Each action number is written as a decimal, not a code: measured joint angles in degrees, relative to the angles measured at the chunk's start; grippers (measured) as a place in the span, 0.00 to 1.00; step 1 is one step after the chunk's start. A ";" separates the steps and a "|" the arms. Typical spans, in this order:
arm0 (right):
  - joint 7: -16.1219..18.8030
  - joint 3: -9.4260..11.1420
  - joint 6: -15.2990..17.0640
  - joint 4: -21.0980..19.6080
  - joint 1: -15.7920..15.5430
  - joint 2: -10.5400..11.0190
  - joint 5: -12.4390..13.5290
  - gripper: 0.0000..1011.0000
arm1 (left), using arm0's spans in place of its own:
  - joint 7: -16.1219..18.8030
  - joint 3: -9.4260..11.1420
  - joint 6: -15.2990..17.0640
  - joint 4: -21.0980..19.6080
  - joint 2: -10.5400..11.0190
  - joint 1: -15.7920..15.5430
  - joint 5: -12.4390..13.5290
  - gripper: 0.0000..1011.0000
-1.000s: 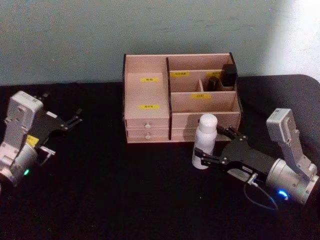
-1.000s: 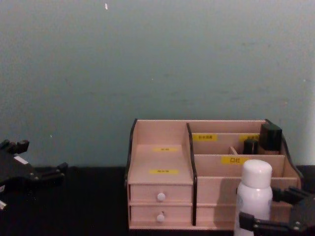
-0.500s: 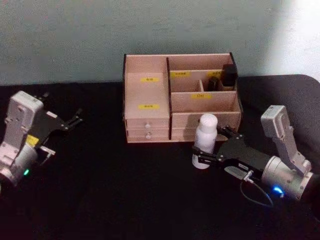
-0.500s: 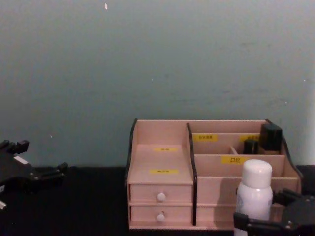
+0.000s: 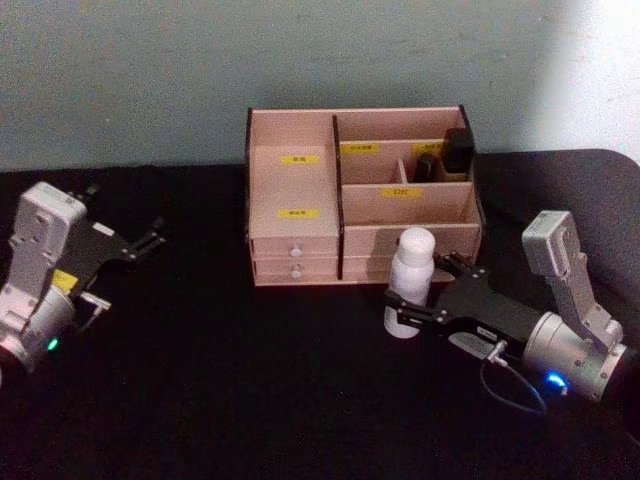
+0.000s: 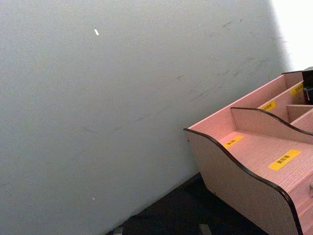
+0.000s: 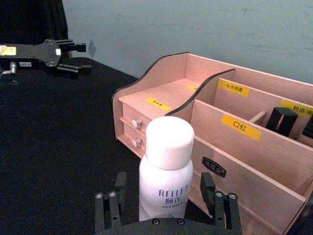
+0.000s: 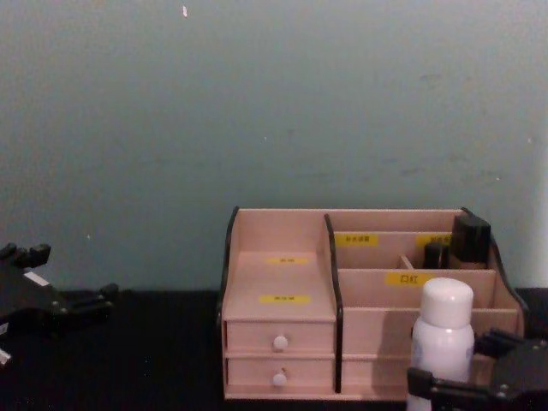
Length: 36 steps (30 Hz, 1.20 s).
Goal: Pick up the facial cleanser and watermelon frost from the table and place them into the tiered storage box.
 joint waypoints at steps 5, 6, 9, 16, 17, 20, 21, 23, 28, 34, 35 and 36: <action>-0.01 0.00 -0.03 -0.04 -0.02 0.02 0.00 0.83 | 0.00 0.00 0.00 0.00 0.00 0.00 0.01 0.99; -0.01 0.00 -0.03 -0.04 -0.02 0.03 0.00 0.82 | 0.00 0.00 0.00 0.00 0.00 0.00 0.00 0.99; -0.02 0.00 -0.05 -0.06 -0.04 0.04 0.00 0.73 | 0.00 0.00 0.00 0.00 0.00 0.00 0.00 0.99; -0.03 0.00 -0.08 -0.08 -0.05 0.05 0.04 0.59 | 0.00 0.00 0.00 0.00 0.00 0.00 0.00 0.99; -0.03 0.00 -0.09 -0.09 -0.05 0.05 0.04 0.59 | 0.00 0.00 0.00 0.00 0.00 0.00 0.00 0.99; -0.04 0.00 -0.10 -0.09 -0.05 0.06 0.04 0.59 | 0.00 0.00 0.00 0.00 0.00 0.00 0.00 0.99; -0.04 -0.01 -0.10 -0.08 -0.06 0.05 0.04 0.59 | 0.00 0.00 0.00 0.00 0.00 0.00 0.00 0.99; -0.04 0.00 -0.10 -0.09 -0.05 0.05 0.04 0.59 | 0.00 0.00 0.00 0.00 0.00 0.00 0.00 0.99; -0.05 0.00 -0.12 -0.08 -0.06 0.06 0.03 0.59 | 0.00 0.00 0.00 0.00 0.00 0.00 0.00 0.99; 0.30 0.75 -0.71 -1.03 -0.66 0.25 0.41 0.59 | 0.00 0.00 0.00 0.00 0.00 0.00 0.01 0.99; 0.55 0.85 -0.71 -1.36 -0.75 0.38 0.63 0.59 | 0.00 0.00 0.00 0.00 0.00 0.00 0.01 0.99; 0.78 0.98 -0.70 -1.72 -0.84 0.52 0.87 0.59 | 0.00 0.00 0.00 0.00 0.00 0.00 0.00 0.99</action>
